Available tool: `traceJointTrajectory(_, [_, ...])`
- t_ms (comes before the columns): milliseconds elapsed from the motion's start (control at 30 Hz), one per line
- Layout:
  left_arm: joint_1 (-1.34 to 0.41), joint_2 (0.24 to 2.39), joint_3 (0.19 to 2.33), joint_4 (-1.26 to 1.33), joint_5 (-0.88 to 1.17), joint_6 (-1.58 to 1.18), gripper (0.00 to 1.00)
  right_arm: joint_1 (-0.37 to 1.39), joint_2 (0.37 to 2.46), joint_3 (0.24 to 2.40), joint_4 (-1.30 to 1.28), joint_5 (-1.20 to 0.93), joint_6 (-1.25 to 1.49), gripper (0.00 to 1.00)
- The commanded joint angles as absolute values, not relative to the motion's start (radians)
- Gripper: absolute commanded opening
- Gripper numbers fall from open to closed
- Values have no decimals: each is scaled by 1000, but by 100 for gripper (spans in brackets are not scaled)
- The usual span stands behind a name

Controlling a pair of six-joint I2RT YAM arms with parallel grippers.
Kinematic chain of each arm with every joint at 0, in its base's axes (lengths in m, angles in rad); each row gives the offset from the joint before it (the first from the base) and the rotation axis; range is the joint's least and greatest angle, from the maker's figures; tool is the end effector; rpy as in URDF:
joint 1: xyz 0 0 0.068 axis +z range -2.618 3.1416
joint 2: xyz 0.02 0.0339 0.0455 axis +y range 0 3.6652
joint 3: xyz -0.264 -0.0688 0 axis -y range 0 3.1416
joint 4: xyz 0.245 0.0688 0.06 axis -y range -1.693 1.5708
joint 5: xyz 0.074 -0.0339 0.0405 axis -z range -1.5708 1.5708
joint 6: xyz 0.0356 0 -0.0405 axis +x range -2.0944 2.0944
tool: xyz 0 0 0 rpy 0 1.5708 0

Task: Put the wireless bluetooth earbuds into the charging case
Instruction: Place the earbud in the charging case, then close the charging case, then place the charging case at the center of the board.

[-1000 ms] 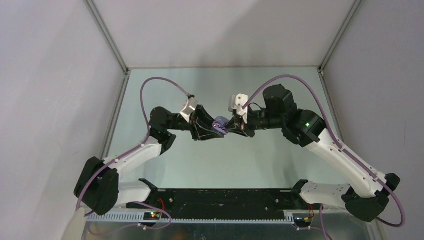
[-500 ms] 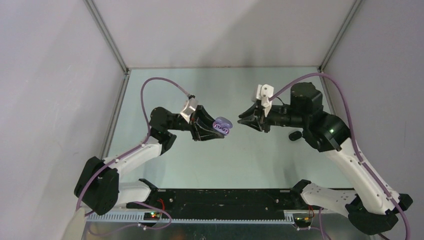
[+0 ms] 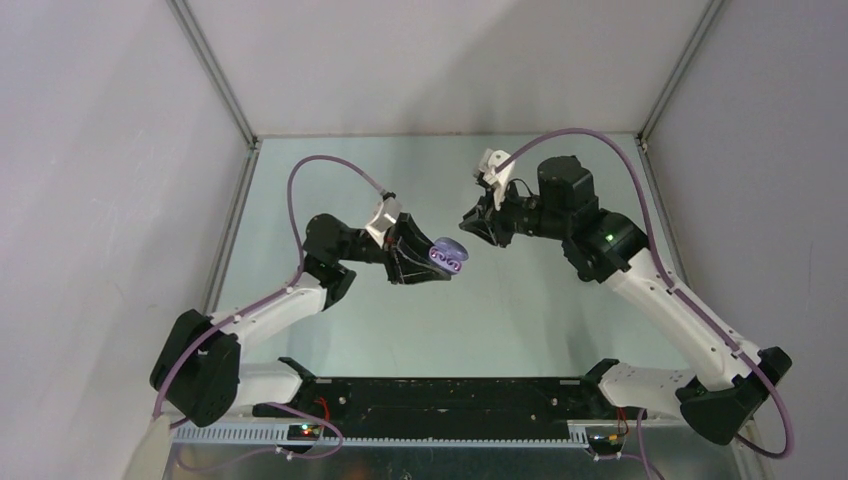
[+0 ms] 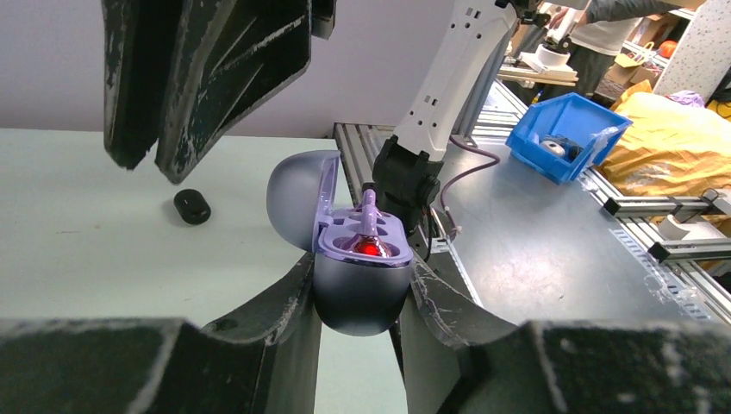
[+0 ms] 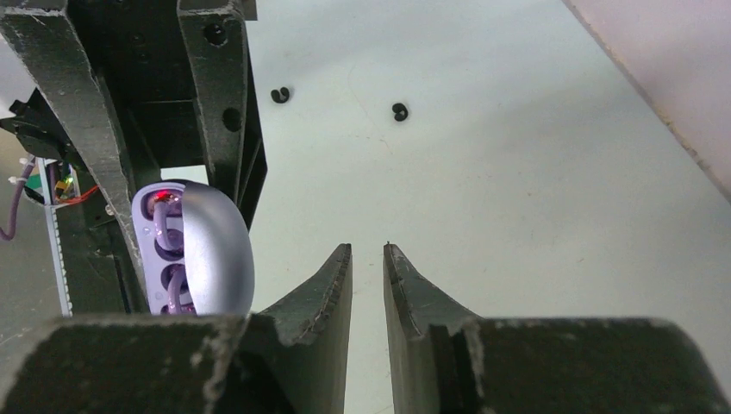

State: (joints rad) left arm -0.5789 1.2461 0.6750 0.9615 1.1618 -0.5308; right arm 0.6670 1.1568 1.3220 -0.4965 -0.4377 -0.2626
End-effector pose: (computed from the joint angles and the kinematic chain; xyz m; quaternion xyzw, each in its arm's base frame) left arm 0.1963 -0.1673 0.3153 0.4670 0.4541 -0.6255 0.4295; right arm 0.1840 0.1641 0.4201 -0.4689 0.6538 0.2870 0.5199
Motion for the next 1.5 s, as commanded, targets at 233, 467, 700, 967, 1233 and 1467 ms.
traceJointTrajectory(233, [-589, 1255, 688, 974, 1177, -513, 1, 722, 1143, 1330, -513, -542, -333, 24])
traceJointTrajectory(467, [-588, 1258, 689, 970, 1177, -512, 1, 723, 1118, 1330, -574, -674, -386, 24])
traceJointTrajectory(700, [-590, 1264, 692, 967, 1177, -510, 1, 701, 1089, 1334, -591, -760, -386, 24])
traceJointTrajectory(967, [-590, 1267, 696, 963, 1175, -511, 1, 682, 1081, 1335, -584, -764, -375, 25])
traceJointTrajectory(1233, [-590, 1268, 698, 962, 1176, -511, 1, 677, 1096, 1335, -598, -736, -374, 56])
traceJointTrajectory(1467, [-590, 1266, 697, 960, 1176, -509, 1, 690, 1145, 1335, -589, -711, -350, 62])
